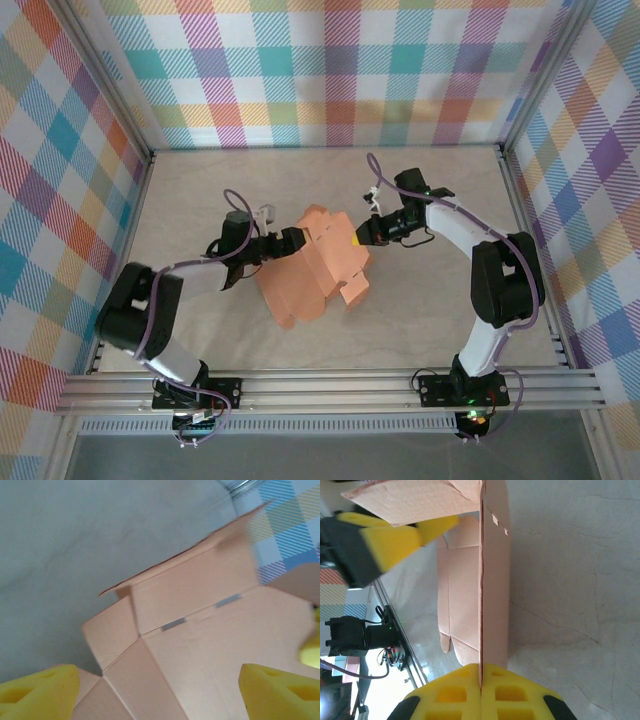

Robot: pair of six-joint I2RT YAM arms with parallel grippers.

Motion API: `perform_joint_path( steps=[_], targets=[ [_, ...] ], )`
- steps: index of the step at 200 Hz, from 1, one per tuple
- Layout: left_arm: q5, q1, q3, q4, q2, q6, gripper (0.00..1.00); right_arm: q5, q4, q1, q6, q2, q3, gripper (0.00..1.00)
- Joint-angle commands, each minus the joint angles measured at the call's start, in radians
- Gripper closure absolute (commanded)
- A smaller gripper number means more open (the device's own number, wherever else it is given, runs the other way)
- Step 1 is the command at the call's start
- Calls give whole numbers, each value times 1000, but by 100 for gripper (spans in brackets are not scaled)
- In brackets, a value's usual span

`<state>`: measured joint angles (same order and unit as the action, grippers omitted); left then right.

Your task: Fold the paper box

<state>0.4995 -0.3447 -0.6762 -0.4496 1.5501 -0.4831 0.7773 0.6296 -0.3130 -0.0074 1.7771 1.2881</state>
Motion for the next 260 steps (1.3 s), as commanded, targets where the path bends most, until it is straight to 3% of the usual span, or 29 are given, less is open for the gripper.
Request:
perform_joint_path(
  steps=[1,29,46,73,111,148,215,260],
  targets=[
    [-22,8,-47,183,-98,252,17,17,18,12,-22,-35,-15,100],
    [50,31,-117,360,-117,399,18,47,24,24,-23,-38,-9,100],
    [63,30,-142,420,-116,460,18,127,34,36,-19,-31,-3,100],
    [78,35,-151,414,-121,470,17,295,1,71,4,-13,-13,100],
    [118,61,-190,402,-94,482,17,402,-46,93,9,-19,-32,100],
    [227,106,-270,381,-42,483,17,445,-60,93,5,-41,-39,100],
    [411,119,-428,476,106,607,18,435,-34,94,0,-74,-52,100],
    [466,110,-433,465,134,595,19,413,-33,94,12,-69,-43,100]
  ],
)
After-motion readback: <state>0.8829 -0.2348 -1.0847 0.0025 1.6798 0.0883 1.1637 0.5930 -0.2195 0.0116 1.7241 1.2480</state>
